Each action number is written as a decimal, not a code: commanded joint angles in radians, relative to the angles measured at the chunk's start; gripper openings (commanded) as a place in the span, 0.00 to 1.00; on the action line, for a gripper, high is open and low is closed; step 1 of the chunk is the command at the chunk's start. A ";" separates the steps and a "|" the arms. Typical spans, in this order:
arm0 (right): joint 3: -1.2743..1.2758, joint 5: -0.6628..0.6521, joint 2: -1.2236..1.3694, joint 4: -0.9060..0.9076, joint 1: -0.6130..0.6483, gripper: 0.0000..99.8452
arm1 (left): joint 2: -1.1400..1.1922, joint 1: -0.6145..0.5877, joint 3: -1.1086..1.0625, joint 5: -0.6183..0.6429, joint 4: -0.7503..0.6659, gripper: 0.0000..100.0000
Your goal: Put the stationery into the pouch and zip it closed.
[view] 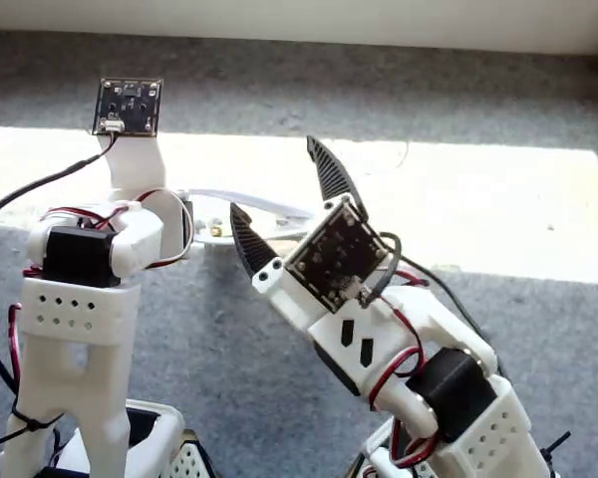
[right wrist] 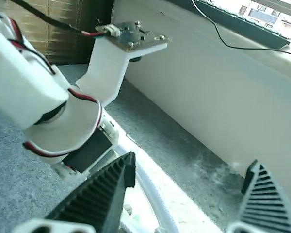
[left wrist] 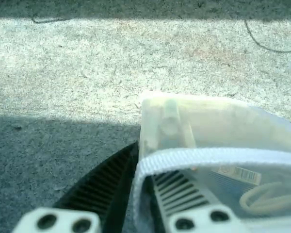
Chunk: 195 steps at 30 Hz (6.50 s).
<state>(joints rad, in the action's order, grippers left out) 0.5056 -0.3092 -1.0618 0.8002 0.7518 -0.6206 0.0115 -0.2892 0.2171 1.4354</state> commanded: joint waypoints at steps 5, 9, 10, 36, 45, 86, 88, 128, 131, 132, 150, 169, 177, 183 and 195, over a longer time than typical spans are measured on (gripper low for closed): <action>-0.077 0.071 -0.025 0.002 -0.067 0.33 | 0.004 -0.065 0.007 0.003 -0.009 0.01; -0.079 0.075 -0.025 -0.002 -0.084 0.33 | 0.004 -0.145 0.008 0.003 -0.015 0.01; -0.079 0.075 -0.025 -0.002 -0.084 0.33 | 0.004 -0.156 0.008 0.003 -0.015 0.01; -0.320 0.103 0.265 0.251 -0.200 0.33 | -0.329 -0.214 -0.150 -0.021 -0.097 0.01; -0.504 0.138 0.433 0.450 -0.200 0.33 | -0.328 -0.268 -0.186 -0.025 -0.141 0.01; -0.191 0.140 0.512 0.662 -0.102 0.33 | -0.328 -0.272 -0.220 -0.025 -0.144 0.01; -0.133 0.141 0.512 0.610 -0.101 0.33 | -0.328 -0.272 -0.220 -0.025 -0.143 0.01; 0.331 0.132 0.645 0.051 -0.048 0.33 | -0.329 -0.398 -0.213 -0.020 -0.152 0.01; 0.260 0.132 0.746 0.042 -0.085 0.33 | -0.329 -0.398 -0.213 -0.020 -0.152 0.01; 0.242 0.132 0.774 0.041 -0.090 0.33 | -0.329 -0.398 -0.213 -0.020 -0.152 0.01; 0.197 0.132 0.877 -0.081 -0.097 0.33 | -0.329 -0.398 -0.214 -0.023 -0.152 0.01; 0.254 0.130 0.877 -0.183 -0.117 0.23 | -0.329 -0.398 -0.214 -0.023 -0.149 0.01; 0.245 0.130 0.863 -0.061 -0.113 0.23 | -0.329 -0.403 -0.213 -0.020 -0.152 0.01; 0.246 0.130 0.862 -0.061 -0.111 0.23 | -0.331 -0.438 -0.206 -0.018 -0.152 0.01; 0.251 0.130 0.871 -0.064 -0.111 0.23 | -0.331 -0.509 -0.213 0.000 -0.187 0.01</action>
<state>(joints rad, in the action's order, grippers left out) 0.7649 -0.1741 -0.1780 0.7342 0.6475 -0.9198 -0.4872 -0.5255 0.2048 1.2789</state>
